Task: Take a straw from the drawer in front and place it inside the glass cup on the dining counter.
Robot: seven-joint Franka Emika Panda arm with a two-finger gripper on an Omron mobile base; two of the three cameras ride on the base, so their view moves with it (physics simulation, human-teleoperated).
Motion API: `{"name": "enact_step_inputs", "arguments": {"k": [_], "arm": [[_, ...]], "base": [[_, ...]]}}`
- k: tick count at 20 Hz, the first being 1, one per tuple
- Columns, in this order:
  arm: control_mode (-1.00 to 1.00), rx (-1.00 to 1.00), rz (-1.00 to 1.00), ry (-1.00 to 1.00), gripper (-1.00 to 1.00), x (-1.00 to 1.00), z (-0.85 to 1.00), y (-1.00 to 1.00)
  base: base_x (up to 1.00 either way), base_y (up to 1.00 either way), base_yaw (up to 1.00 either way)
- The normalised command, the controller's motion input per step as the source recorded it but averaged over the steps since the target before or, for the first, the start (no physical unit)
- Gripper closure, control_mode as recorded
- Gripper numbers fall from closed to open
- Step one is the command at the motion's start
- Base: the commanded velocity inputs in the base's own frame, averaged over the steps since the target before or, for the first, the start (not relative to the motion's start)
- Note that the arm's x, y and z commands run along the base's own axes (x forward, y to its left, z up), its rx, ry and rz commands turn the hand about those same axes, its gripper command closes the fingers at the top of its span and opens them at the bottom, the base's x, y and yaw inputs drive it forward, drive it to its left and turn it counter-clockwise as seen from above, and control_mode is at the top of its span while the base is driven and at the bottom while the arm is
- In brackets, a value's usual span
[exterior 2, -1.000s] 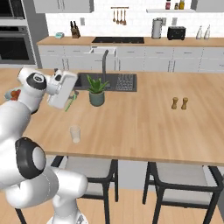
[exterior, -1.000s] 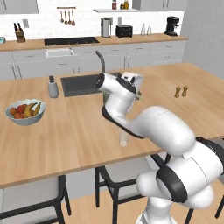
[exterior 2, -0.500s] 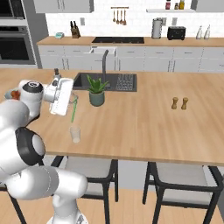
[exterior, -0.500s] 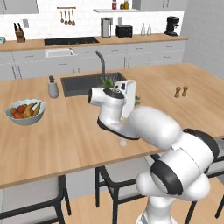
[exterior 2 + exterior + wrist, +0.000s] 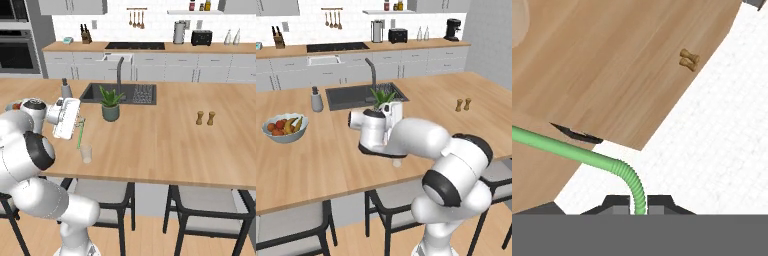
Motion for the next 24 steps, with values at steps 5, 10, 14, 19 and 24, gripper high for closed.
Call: {"name": "enact_step_inputs", "arguments": {"k": [5, 10, 14, 19, 24], "arm": [[-1.00, -0.11, -0.04, 0.03, 1.00, 0.38, -0.16, 0.00], [-1.00, -0.04, 0.00, 0.00, 1.00, 0.38, -0.02, 0.00], [-1.00, -0.03, 0.00, 0.02, 1.00, 0.34, -0.19, 0.06], [-1.00, -0.03, 0.00, 0.02, 1.00, 0.24, -0.26, 0.16], [-1.00, -0.01, 0.00, 0.00, 1.00, 0.27, -0.23, 0.12]], "base": [[0.00, 0.00, 0.00], [0.00, 0.00, 0.00], [0.00, 0.00, 0.00], [0.00, 0.00, 0.00], [0.00, 0.00, 0.00]]}}
